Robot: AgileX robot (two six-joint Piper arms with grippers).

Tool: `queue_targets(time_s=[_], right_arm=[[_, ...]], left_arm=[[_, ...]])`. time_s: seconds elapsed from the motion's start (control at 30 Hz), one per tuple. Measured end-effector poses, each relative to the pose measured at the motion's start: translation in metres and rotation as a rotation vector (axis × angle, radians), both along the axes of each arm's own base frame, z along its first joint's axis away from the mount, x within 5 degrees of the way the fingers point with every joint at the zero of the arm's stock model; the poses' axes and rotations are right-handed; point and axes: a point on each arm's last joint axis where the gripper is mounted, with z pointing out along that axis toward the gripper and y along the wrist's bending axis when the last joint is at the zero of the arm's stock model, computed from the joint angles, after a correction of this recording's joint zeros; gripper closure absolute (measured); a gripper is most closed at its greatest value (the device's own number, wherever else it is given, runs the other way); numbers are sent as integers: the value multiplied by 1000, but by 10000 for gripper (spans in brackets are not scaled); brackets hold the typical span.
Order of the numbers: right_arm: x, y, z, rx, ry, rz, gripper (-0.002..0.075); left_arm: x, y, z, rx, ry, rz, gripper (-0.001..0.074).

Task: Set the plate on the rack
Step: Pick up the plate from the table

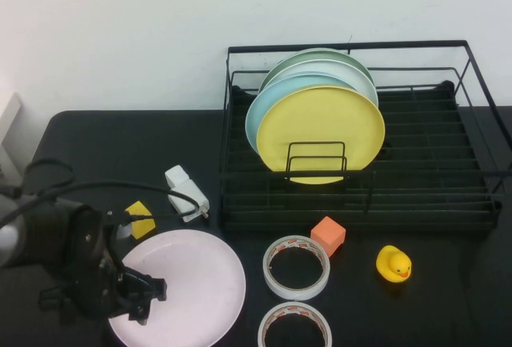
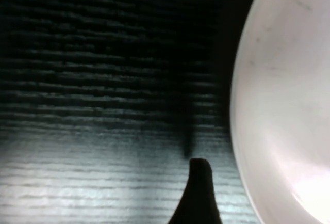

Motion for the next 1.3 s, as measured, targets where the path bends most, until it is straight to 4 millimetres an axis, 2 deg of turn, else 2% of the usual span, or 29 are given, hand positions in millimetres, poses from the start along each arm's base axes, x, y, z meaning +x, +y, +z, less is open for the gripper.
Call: queue_targets(time_s=[0.13, 0.2, 0.27, 0.4, 0.43, 0.5, 0.63, 0.87, 1.13, 1.3], right_arm=[[0, 0, 0, 0, 0, 0, 728], [0, 0, 0, 0, 0, 0, 728], [0, 0, 0, 0, 0, 0, 728], [0, 0, 0, 0, 0, 0, 728], [0, 0, 0, 0, 0, 0, 728], [0, 0, 0, 0, 0, 0, 728], [0, 0, 0, 0, 0, 0, 728], [0, 0, 0, 0, 0, 0, 728], [0, 0, 0, 0, 0, 0, 728], [0, 0, 0, 0, 0, 0, 728]], left_arm=[[2, -1, -13, 0, 25, 11, 225], [3, -2, -16, -5, 33, 18, 257], [5, -2, -18, -7, 38, 22, 338], [6, -3, -22, -6, 47, 27, 591], [7, -3, -23, -13, 41, 34, 635], [9, -4, -23, -20, 34, 41, 676], [9, -4, -23, -21, 32, 42, 688], [9, -4, -10, -31, -19, 19, 705], [4, -2, 25, -26, -122, -64, 731], [1, -1, 38, -27, -145, -79, 735]])
